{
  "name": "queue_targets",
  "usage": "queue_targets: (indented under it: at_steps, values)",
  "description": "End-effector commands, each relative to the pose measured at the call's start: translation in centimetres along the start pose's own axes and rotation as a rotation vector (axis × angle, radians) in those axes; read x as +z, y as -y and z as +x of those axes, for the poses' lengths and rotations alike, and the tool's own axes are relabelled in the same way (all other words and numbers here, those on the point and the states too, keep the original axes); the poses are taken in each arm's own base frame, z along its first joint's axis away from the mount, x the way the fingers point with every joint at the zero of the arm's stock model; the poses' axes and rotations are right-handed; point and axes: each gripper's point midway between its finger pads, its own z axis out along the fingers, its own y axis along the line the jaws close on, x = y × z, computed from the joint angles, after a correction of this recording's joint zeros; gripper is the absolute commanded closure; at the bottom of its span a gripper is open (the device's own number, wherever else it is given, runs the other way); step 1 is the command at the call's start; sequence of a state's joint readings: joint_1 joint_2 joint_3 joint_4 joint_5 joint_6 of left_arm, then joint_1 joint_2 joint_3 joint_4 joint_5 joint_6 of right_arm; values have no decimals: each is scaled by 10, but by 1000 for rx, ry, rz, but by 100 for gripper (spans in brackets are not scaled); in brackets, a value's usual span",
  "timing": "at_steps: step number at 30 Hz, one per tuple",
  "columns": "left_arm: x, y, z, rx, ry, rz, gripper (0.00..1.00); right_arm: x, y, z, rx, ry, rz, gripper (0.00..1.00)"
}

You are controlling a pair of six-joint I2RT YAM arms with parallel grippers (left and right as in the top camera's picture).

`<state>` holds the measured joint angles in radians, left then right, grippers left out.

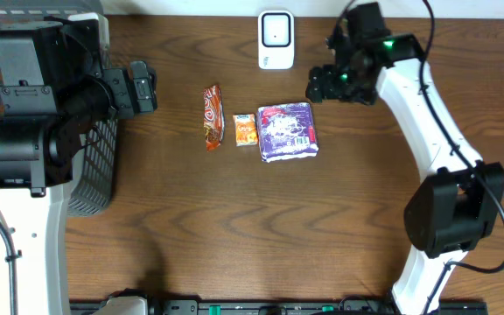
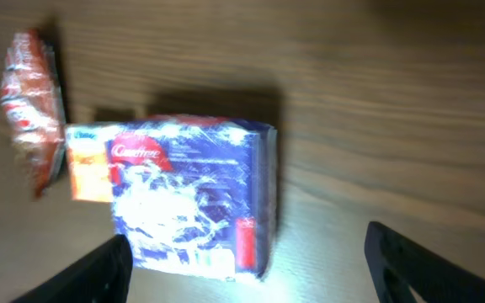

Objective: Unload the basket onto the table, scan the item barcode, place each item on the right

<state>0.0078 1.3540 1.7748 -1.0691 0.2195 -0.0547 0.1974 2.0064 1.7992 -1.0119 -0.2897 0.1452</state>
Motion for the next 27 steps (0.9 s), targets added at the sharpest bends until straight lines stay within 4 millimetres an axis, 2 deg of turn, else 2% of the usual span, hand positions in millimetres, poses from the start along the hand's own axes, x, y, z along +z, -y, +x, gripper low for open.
queue_targets:
  at_steps: [1, 5, 11, 13, 15, 16, 18, 19, 22, 24, 27]
  values:
    - [-2, 0, -1, 0, 5, 2, 2, 28, -23, 22, -15, -86, -277, 15]
    - [-2, 0, -1, 0, 5, 2, 2, 57, -18, 32, 9, -87, -363, 13]
    - [-2, 0, -1, 0, 5, 2, 2, 106, -5, 55, 121, -141, -353, 14]
    - [-2, 0, -1, 0, 5, 2, 2, 118, -3, 62, 135, -164, -351, 24]
    - [-2, 0, -1, 0, 5, 2, 2, 123, -1, 65, 141, -176, -340, 48]
    - [-2, 0, -1, 0, 5, 2, 2, 125, 2, 66, 149, -177, -322, 65]
    - [-2, 0, -1, 0, 5, 2, 2, 119, 5, 61, 162, -165, -296, 87]
    - [-2, 0, -1, 0, 5, 2, 2, 117, 7, 59, 163, -161, -284, 91]
    - [-2, 0, -1, 0, 5, 2, 2, 94, 16, 47, 161, -135, -196, 99]
    - [-2, 0, -1, 0, 5, 2, 2, 74, 27, 38, 150, -101, -88, 99]
    - [-2, 0, -1, 0, 5, 2, 2, 28, 51, 20, 114, -12, 170, 99]
